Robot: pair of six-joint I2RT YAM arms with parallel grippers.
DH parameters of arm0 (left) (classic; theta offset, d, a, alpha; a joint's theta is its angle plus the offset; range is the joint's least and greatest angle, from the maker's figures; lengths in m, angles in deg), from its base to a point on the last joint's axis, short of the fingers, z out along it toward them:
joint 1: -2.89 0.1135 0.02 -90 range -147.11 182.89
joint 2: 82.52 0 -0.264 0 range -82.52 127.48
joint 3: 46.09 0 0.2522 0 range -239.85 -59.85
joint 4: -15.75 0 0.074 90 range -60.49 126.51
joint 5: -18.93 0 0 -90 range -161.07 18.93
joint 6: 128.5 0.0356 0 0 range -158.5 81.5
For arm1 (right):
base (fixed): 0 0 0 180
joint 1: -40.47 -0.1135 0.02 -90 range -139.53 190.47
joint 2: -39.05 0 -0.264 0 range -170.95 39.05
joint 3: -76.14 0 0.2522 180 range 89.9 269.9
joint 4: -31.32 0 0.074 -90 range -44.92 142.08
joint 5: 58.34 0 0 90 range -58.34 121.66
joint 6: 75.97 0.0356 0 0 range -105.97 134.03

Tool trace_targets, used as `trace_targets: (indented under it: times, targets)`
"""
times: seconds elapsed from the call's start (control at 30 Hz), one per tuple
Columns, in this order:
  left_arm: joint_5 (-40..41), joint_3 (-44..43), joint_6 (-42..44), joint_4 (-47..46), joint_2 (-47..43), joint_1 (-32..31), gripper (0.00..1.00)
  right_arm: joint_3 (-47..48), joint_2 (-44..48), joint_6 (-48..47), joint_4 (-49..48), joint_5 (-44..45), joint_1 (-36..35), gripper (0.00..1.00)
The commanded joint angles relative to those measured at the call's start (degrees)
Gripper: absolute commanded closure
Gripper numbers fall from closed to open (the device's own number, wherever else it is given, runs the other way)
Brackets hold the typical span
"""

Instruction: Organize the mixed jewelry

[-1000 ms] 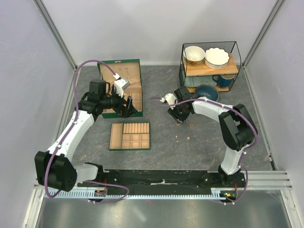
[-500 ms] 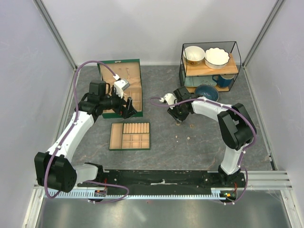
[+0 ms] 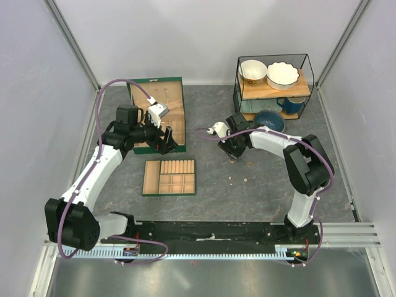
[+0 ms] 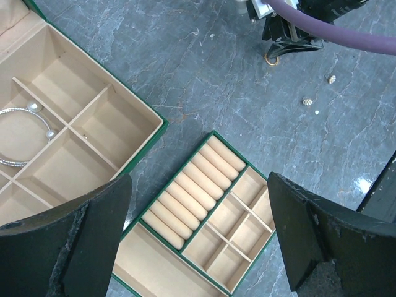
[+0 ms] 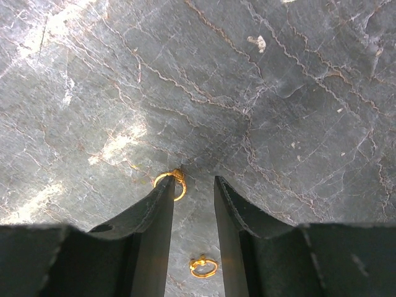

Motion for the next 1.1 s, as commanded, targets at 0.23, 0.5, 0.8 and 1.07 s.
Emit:
trace_targets:
  times: [0.23,0.5,0.8,1.07]
  targets:
    - [0.1,0.4,2.3,-1.8,-0.7,-0.1,0.02,-2.4,1.2,-3.4,-0.5,-1.2,0.0,0.61]
    - [0.2,0.5,2.6,-1.8,-0.6,-0.2,0.02,-2.4,0.7,-4.9,-1.0,-2.3,-0.1,0.61]
    - [1.3,0.6,3.3,-1.8,-0.7,-0.1,0.02,-0.5,-0.7,-8.8,1.3,-4.2,-0.9,0.59]
    - [2.3,1.1,4.0,-1.8,-0.4,-0.2,0.03,0.6,-2.5,-11.6,1.8,-3.5,-1.7,0.60]
